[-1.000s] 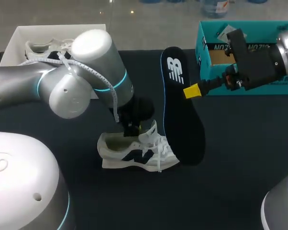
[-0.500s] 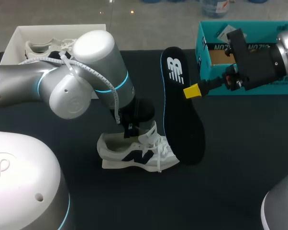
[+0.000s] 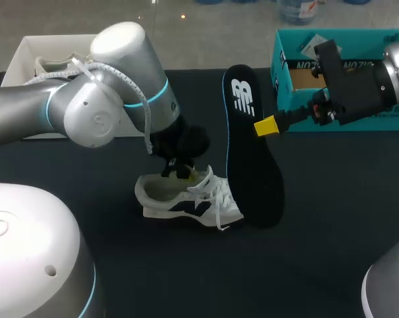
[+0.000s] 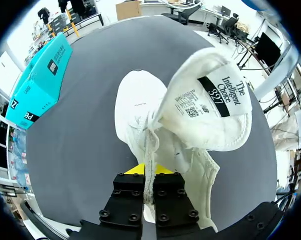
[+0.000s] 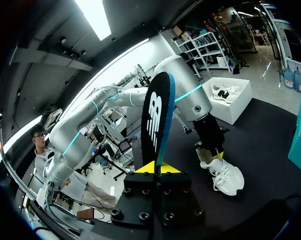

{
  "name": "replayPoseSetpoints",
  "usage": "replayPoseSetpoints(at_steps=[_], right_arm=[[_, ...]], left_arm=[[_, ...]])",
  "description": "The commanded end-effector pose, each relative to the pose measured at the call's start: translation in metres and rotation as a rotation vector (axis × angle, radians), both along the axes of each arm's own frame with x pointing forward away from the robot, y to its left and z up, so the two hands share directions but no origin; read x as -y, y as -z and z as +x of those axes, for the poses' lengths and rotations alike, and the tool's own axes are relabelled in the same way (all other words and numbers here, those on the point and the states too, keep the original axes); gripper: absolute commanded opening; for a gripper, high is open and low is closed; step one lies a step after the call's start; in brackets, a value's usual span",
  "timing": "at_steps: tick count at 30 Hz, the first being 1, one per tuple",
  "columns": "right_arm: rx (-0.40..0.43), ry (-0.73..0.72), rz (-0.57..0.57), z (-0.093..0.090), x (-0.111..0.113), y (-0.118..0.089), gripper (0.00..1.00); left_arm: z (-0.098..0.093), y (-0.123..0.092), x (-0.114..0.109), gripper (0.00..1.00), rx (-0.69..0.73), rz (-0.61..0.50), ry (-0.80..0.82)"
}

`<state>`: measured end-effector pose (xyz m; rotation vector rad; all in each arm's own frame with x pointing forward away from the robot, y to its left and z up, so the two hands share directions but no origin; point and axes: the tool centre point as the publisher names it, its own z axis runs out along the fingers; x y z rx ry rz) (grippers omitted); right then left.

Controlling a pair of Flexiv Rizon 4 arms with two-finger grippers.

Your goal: Take the shoe out of the shoebox, open the shoe tongue, remove and reinsert the insole, then place the shoe into the shoebox

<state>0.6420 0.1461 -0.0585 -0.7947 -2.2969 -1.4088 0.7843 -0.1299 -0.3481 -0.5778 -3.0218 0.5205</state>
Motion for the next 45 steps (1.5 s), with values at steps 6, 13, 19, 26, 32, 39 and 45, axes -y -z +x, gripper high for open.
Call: replayPoseSetpoints(at_steps=[6,13,19,26,32,39,45], right_arm=[[-0.002,0.0,-0.001,0.001,-0.002,0.001,0.0],[-0.002,0.0,-0.001,0.001,-0.002,0.001,0.0],[-0.002,0.0,-0.001,0.001,-0.002,0.001,0.0],[-0.002,0.0,-0.001,0.001,-0.002,0.001,0.0],[-0.002,0.0,-0.001,0.001,-0.002,0.001,0.0],[-0.002,0.0,-0.001,0.001,-0.002,0.001,0.0],[-0.002,0.0,-0.001,0.001,-0.002,0.001,0.0]], left_arm=[[0.015,-0.029,0.002,0.0,-0.136,0.088,0.734],[0.017,-0.03,0.012,0.0,-0.094,0.125,1.095],[0.016,-0.027,0.021,0.0,0.006,0.115,1.393],[0.024,-0.019,0.034,0.0,0.076,0.083,1.538],[0.033,-0.013,0.035,0.0,0.076,0.078,1.53],[0.04,-0.015,0.046,0.0,0.084,0.072,1.518],[0.047,-0.014,0.055,0.0,0.071,0.068,1.48]])
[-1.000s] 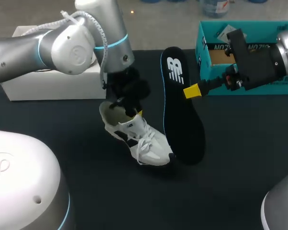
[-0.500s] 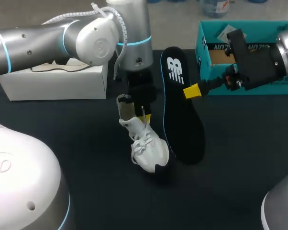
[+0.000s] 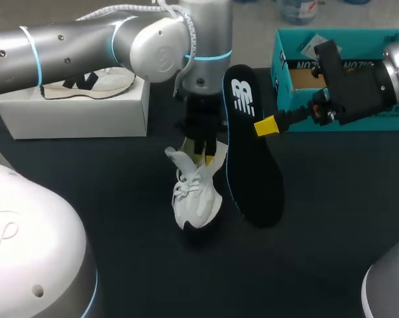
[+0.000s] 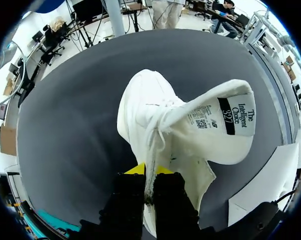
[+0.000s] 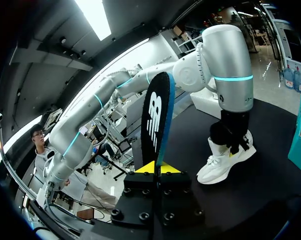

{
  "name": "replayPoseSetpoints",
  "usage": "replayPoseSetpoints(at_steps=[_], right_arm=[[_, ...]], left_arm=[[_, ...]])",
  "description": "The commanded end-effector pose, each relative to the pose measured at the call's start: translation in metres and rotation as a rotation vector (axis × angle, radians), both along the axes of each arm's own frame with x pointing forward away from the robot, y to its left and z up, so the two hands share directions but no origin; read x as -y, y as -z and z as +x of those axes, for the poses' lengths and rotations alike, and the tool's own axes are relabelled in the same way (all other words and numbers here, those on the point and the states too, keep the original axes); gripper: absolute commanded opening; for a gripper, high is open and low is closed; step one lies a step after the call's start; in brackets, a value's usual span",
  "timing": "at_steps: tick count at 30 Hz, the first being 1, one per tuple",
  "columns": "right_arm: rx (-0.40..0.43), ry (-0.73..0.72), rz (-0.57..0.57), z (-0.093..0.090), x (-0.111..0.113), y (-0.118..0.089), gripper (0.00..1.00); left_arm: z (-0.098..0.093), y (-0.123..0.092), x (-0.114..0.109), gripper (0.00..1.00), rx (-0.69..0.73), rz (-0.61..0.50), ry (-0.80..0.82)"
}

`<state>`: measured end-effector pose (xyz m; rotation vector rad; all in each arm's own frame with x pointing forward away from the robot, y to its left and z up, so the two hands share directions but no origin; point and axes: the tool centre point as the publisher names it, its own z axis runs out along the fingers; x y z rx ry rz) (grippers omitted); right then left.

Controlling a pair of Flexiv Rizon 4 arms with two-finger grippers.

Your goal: Take the shoe out of the shoebox, open the shoe tongue, remove and reinsert the insole, then place the shoe into the shoebox

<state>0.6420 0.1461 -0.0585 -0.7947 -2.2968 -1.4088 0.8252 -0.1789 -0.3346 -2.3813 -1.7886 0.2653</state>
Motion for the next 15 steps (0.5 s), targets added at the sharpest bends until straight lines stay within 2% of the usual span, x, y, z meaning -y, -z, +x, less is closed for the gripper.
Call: replayPoseSetpoints(at_steps=[1,10,15], right_arm=[[-0.002,0.0,-0.001,0.001,-0.002,0.001,0.0],[-0.002,0.0,-0.001,0.001,-0.002,0.001,0.0],[-0.002,0.0,-0.001,0.001,-0.002,0.001,0.0]], left_arm=[[0.008,0.0,0.006,0.0,-0.013,0.04,-0.006],[0.012,0.007,0.005,0.0,-0.023,0.045,-0.09],[0.014,0.019,0.01,0.0,-0.03,0.06,-0.104]])
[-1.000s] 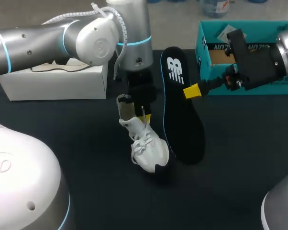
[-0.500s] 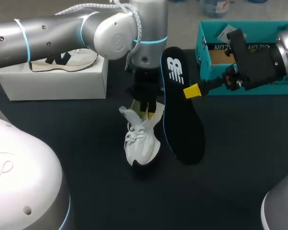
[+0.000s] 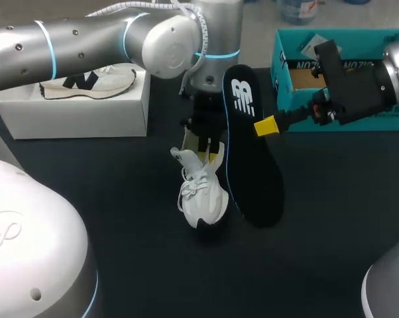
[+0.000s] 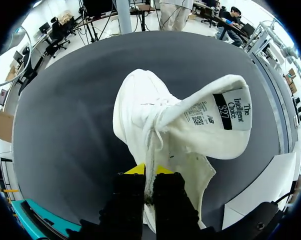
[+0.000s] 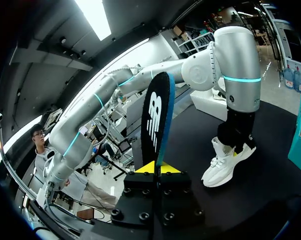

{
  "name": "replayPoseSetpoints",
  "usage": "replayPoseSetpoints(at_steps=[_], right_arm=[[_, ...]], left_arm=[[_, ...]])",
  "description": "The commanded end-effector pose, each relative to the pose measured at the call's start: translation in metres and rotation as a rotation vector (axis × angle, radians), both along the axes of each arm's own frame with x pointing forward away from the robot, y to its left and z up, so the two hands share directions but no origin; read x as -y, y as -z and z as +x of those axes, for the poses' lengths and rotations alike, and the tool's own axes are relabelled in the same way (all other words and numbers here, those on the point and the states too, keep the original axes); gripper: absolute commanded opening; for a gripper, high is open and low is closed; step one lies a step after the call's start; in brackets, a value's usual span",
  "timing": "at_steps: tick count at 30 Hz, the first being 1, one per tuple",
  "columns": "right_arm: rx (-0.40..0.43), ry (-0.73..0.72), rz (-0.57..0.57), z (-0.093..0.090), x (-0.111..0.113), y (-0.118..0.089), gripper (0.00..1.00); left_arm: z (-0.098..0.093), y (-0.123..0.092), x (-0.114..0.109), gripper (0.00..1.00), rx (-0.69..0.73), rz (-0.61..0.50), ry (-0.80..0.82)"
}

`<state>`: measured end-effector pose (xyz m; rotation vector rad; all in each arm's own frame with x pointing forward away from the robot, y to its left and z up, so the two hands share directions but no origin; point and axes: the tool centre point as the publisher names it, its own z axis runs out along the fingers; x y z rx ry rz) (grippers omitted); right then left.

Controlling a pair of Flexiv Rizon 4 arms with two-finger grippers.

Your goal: Take the shoe out of the shoebox, open the shoe tongue, remove and reinsert the insole, then place the shoe into the shoebox

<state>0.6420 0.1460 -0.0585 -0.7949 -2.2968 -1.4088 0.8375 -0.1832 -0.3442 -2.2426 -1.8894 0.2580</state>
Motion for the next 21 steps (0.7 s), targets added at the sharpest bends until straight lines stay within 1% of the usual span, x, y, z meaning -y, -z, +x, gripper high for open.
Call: replayPoseSetpoints(at_steps=[1,8,12,13,14,15,18,21], right_arm=[[-0.002,0.0,-0.001,0.001,-0.002,0.001,0.0],[-0.002,0.0,-0.001,0.001,-0.002,0.001,0.0],[-0.002,0.0,-0.001,0.001,-0.002,0.001,0.0],[-0.002,0.0,-0.001,0.001,-0.002,0.001,0.0],[-0.002,0.0,-0.001,0.001,-0.002,0.001,0.0],[-0.002,0.0,-0.001,0.001,-0.002,0.001,0.0],[-0.002,0.0,-0.001,0.001,-0.002,0.001,0.0],[-0.002,0.0,-0.001,0.001,-0.002,0.001,0.0]], left_arm=[[0.001,0.012,0.008,0.0,-0.013,0.014,0.002],[0.002,0.026,0.017,0.0,-0.042,0.021,-0.01],[-0.001,0.032,0.022,0.0,-0.056,0.031,-0.026],[-0.002,0.032,0.022,0.22,-0.063,0.021,-0.031],[-0.003,0.03,0.023,0.62,-0.066,0.012,-0.04],[-0.005,0.028,0.023,1.0,-0.072,-0.007,-0.04],[-0.008,0.016,0.022,1.0,-0.088,-0.071,-0.076],[-0.009,-0.002,0.02,1.0,-0.109,-0.142,-0.133]])
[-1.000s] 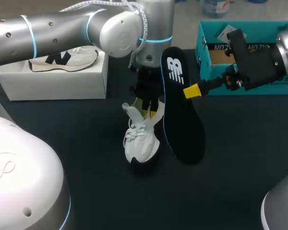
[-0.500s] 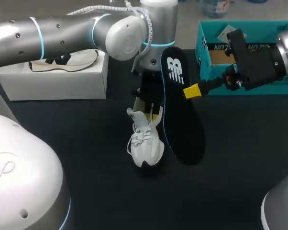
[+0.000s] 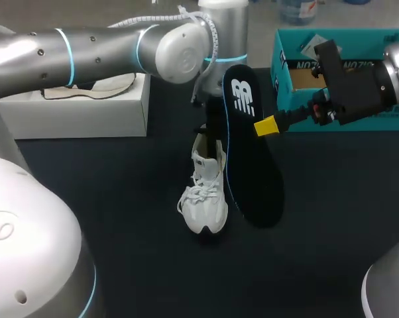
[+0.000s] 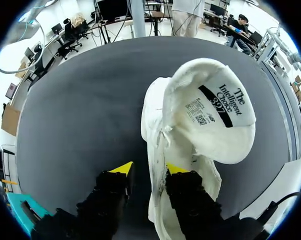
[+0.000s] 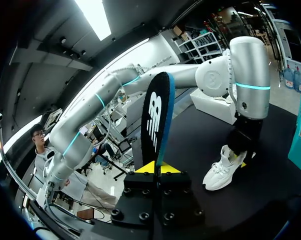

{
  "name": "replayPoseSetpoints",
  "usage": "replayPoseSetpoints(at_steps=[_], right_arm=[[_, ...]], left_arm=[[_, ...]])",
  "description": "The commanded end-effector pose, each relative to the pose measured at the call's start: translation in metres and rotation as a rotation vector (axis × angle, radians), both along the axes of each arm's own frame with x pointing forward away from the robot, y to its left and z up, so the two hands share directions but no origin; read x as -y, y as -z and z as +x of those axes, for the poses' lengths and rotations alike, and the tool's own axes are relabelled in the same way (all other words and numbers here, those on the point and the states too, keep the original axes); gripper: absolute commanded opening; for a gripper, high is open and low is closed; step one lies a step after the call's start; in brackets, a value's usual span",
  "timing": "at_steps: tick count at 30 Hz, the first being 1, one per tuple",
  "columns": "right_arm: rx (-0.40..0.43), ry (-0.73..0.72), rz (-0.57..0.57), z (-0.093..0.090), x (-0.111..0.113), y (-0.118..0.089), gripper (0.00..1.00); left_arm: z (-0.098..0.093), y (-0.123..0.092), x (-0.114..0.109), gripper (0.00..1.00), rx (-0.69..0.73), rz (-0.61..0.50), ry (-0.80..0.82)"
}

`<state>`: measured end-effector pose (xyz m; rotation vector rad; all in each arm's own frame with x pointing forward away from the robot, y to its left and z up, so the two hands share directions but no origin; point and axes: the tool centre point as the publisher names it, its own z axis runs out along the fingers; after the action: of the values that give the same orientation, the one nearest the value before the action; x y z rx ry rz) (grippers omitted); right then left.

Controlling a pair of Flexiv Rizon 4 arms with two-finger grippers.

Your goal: Take the shoe out of the shoebox, open the shoe tongue, remove and reinsert the insole, then place the shoe into the shoebox

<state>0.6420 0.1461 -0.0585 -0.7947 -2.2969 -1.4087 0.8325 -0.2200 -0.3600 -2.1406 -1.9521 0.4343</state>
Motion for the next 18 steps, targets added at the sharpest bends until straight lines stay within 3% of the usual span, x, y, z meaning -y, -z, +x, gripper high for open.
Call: replayPoseSetpoints(at_steps=[1,7,18], right_arm=[[-0.002,0.0,-0.001,0.001,-0.002,0.001,0.0],[-0.002,0.0,-0.001,0.001,-0.002,0.001,0.0],[-0.002,0.0,-0.001,0.001,-0.002,0.001,0.0]], left_arm=[[-0.003,-0.024,-0.017,1.0,-0.013,-0.106,-0.072],[0.004,-0.055,-0.014,1.0,-0.072,-0.204,-0.209],[0.008,-0.104,-0.01,1.0,-0.181,-0.487,-0.287]])
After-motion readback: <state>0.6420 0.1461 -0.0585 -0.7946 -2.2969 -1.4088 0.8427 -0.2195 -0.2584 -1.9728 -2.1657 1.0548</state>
